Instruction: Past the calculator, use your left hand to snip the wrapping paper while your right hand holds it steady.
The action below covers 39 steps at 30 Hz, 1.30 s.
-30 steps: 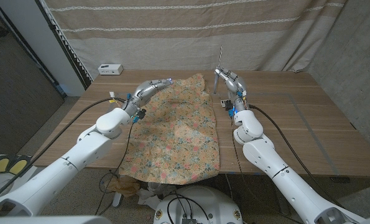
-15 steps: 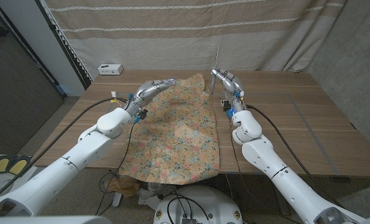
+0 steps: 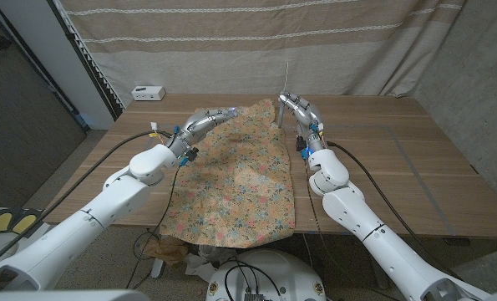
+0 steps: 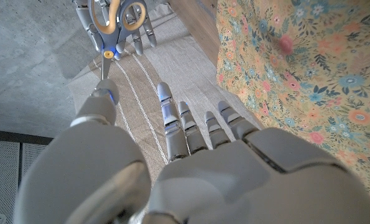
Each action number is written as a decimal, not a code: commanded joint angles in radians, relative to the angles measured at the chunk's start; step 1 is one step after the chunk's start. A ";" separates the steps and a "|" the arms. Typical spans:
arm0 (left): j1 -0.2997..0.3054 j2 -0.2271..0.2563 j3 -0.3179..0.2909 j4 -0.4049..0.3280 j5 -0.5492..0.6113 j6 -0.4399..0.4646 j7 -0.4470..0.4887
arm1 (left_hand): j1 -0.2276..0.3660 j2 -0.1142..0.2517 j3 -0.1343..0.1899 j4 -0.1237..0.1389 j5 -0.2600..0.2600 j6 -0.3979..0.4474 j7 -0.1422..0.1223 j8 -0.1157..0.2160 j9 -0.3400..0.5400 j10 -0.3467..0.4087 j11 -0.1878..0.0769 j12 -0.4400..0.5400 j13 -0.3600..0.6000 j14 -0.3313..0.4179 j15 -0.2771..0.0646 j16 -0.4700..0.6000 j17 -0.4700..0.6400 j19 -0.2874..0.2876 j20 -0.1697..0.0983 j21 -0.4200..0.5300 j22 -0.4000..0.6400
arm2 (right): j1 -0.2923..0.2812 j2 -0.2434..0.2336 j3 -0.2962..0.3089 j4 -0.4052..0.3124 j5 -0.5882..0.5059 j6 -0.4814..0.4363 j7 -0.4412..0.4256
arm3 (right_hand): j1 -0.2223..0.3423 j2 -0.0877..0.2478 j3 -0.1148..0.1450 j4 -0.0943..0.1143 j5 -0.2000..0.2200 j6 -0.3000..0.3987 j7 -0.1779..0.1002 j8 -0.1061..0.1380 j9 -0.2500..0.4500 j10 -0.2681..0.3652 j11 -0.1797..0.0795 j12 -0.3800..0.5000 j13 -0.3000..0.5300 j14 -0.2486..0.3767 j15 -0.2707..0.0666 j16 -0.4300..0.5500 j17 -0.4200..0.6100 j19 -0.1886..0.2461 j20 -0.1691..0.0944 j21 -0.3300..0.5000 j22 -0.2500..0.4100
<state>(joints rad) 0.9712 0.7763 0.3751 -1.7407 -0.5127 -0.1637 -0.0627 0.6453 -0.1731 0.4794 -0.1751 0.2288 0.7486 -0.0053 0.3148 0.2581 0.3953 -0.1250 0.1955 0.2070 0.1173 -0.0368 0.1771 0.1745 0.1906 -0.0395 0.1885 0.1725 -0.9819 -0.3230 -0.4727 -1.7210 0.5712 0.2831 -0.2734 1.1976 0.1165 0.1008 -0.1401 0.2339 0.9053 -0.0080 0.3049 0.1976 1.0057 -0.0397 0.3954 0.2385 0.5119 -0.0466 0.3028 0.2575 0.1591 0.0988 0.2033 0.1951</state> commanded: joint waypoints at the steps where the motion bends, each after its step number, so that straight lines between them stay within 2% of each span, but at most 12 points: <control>1: -0.003 0.004 0.005 -0.002 -0.008 0.001 -0.017 | 0.012 -0.003 -0.002 0.003 -0.006 0.007 0.003 0.005 0.002 -0.002 -0.004 0.002 0.004 -0.002 -0.069 0.001 0.004 -0.005 -0.020 -0.001 0.003 | -0.002 0.007 -0.021 0.000 0.005 -0.001 0.022 | 0.031 0.042 0.019 0.022 0.012 0.132 -0.139 0.001 0.003 0.149 -0.156 -0.007 -0.005 -0.011 -0.182 -0.007 0.003 -0.033 0.037 -0.012 -0.001; 7: -0.001 0.006 0.005 -0.004 -0.012 0.004 -0.019 | 0.013 -0.002 -0.003 0.004 -0.007 0.010 0.001 0.006 0.003 -0.004 -0.006 0.003 0.004 -0.004 -0.069 0.002 0.004 -0.006 -0.022 0.000 0.003 | -0.001 0.011 -0.036 0.001 0.020 -0.009 0.042 | 0.031 0.041 0.019 0.022 0.014 0.131 -0.141 -0.001 0.003 0.144 -0.155 -0.011 -0.008 -0.017 -0.182 -0.009 0.002 -0.044 0.045 -0.014 -0.002; 10: 0.000 0.005 0.005 -0.003 -0.013 0.005 -0.018 | 0.014 -0.002 -0.003 0.004 -0.007 0.010 0.001 0.006 0.003 -0.003 -0.012 0.004 0.004 -0.004 -0.070 0.002 0.004 -0.007 -0.022 0.000 0.003 | -0.001 0.016 -0.042 0.004 0.024 -0.009 0.047 | 0.029 0.039 0.017 0.022 0.017 0.132 -0.143 -0.002 0.002 0.143 -0.155 -0.015 -0.011 -0.030 -0.181 -0.016 -0.001 -0.059 0.037 -0.017 -0.004; 18: -0.004 0.003 0.009 0.001 -0.020 0.006 -0.028 | 0.015 -0.001 -0.006 0.006 -0.009 0.004 -0.001 0.003 0.004 -0.002 -0.004 0.007 0.004 -0.006 -0.068 0.004 0.004 -0.007 -0.024 0.001 0.003 | 0.003 0.032 -0.050 0.024 0.027 0.013 0.061 | 0.028 0.037 0.014 0.021 0.027 0.137 -0.153 -0.004 0.002 0.138 -0.156 -0.026 -0.019 -0.069 -0.180 -0.036 -0.010 -0.086 0.043 -0.019 -0.008; 28: -0.004 0.003 0.010 0.000 -0.020 0.005 -0.028 | 0.016 -0.001 -0.009 0.007 -0.010 0.007 -0.001 0.003 0.005 0.002 -0.006 0.011 0.004 -0.007 -0.069 0.006 0.004 -0.008 -0.025 0.002 0.003 | 0.001 0.045 -0.052 0.039 0.038 0.030 0.071 | 0.026 0.042 0.012 0.024 0.039 0.122 -0.179 -0.014 0.001 0.116 -0.160 -0.042 -0.025 -0.082 -0.179 -0.044 -0.015 -0.095 0.032 -0.016 -0.010; 36: -0.005 -0.001 0.013 0.004 -0.017 -0.002 -0.029 | 0.021 0.000 -0.010 0.006 -0.010 0.015 -0.004 0.006 0.006 0.005 -0.015 0.014 0.004 -0.006 -0.072 0.007 0.004 -0.004 -0.028 0.004 0.003 | 0.003 0.043 -0.055 0.040 0.040 0.014 0.070 | 0.023 0.047 0.011 0.028 0.044 0.117 -0.185 -0.018 0.001 0.108 -0.161 -0.048 -0.027 -0.085 -0.179 -0.046 -0.016 -0.095 0.028 -0.014 -0.011; 39: -0.006 -0.006 0.015 0.007 -0.023 -0.005 -0.034 | 0.027 0.002 -0.009 0.005 -0.010 0.016 -0.013 0.006 0.006 0.008 -0.014 0.015 0.004 -0.005 -0.073 0.008 0.003 -0.002 -0.035 0.005 0.003 | 0.005 0.042 -0.060 0.044 0.033 0.016 0.073 | 0.022 0.049 0.010 0.030 0.046 0.116 -0.186 -0.019 0.001 0.106 -0.161 -0.049 -0.027 -0.086 -0.179 -0.047 -0.017 -0.095 0.026 -0.013 -0.011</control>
<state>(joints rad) 0.9680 0.7775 0.3850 -1.7394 -0.5309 -0.1591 -0.0898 0.6539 -0.1727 0.4739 -0.1695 0.2201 0.7560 -0.0129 0.3148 0.2628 0.3938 -0.1341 0.2036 0.2068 0.1162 -0.0356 0.1781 0.1742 0.1907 -0.0395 0.1885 0.1747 -0.9797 -0.2851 -0.5251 -1.6862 0.6043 0.3016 -0.2058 1.1897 0.1244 0.1103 -0.1143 0.2706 0.8712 -0.0421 0.2896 0.1931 0.9825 -0.0629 0.3505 0.2074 0.4335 -0.0465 0.2584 0.2414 0.0677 0.1250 0.1844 0.1811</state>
